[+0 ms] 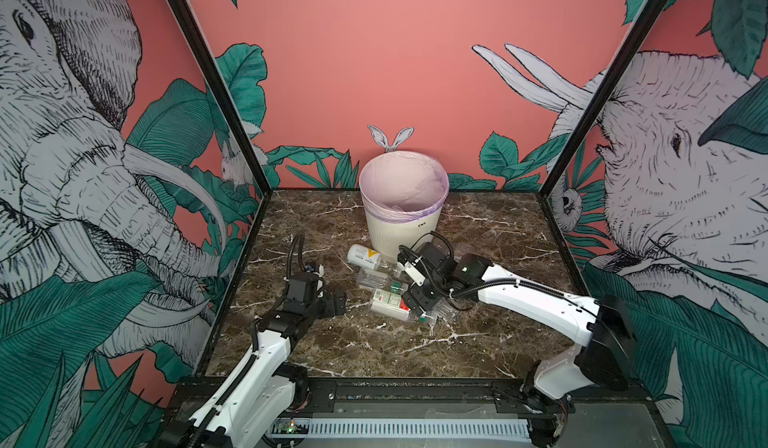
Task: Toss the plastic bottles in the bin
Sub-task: 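Reach the right gripper down onto a red-and-white labelled clear bottle, then close the right gripper on the red-and-white labelled bottle and lift it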
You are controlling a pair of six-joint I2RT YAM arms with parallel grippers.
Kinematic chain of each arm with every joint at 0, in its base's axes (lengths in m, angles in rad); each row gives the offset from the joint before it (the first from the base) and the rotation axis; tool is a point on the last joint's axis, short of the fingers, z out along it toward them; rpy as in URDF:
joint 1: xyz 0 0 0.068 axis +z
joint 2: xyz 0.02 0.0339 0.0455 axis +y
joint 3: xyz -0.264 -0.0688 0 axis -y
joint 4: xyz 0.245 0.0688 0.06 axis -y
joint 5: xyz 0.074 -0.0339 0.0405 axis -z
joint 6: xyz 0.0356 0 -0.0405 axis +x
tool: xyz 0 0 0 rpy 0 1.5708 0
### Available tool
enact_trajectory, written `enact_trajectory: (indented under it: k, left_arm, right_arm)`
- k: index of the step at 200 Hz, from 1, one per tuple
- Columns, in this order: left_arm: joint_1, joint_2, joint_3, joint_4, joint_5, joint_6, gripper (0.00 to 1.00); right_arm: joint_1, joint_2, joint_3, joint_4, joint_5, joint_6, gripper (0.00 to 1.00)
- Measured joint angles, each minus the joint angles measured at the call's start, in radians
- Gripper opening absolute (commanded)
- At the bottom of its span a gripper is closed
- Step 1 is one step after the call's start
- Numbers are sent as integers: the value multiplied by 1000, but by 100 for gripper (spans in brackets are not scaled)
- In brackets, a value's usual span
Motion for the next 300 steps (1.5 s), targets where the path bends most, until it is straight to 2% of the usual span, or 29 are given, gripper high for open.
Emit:
enact_trajectory:
  k: [116,300]
  left_arm:
    - [35,-8,-21,31,42,-23,95]
    - [51,8,-25,34,60,-32,94]
  right_arm:
    - [29,259,147,-11,-60,-60,91]
    - [33,340,147,-3,-172,-63,81]
